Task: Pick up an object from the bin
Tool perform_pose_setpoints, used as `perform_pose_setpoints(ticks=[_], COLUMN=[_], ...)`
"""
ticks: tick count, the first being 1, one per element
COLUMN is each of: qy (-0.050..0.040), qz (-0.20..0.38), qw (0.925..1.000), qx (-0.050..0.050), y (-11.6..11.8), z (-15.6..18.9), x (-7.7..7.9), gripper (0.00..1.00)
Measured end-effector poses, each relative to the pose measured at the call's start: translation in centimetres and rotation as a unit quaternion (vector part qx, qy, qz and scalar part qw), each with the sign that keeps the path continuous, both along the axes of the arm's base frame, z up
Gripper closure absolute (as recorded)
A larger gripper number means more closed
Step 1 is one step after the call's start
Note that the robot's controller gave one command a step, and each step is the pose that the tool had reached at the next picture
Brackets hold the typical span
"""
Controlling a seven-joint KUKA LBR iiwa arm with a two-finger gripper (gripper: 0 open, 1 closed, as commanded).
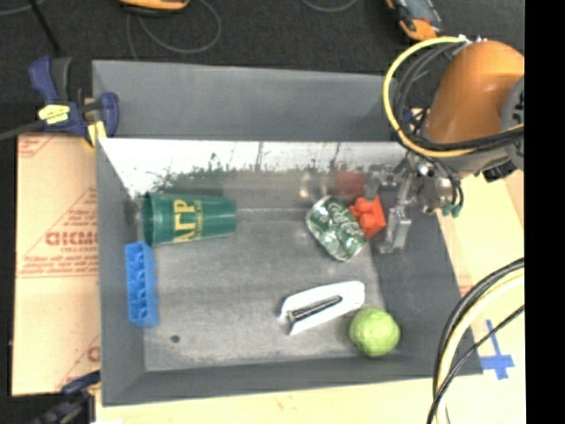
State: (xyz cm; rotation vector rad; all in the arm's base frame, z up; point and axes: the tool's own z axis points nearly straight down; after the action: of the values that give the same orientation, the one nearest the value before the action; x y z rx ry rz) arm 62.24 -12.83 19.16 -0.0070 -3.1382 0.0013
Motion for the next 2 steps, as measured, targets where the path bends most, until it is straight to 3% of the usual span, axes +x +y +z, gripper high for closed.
perform_pose_setpoints(ticks=[1,2], qy=[-0.0040,-0.0085], qz=[0.001,0.023], qw=[1.0000,0.9997], qx=[-0.001,-0.002], y=[0.0,0.7], z=[0.5,-2.0], x=[0.2,0.6], gripper=[0.00,0.00])
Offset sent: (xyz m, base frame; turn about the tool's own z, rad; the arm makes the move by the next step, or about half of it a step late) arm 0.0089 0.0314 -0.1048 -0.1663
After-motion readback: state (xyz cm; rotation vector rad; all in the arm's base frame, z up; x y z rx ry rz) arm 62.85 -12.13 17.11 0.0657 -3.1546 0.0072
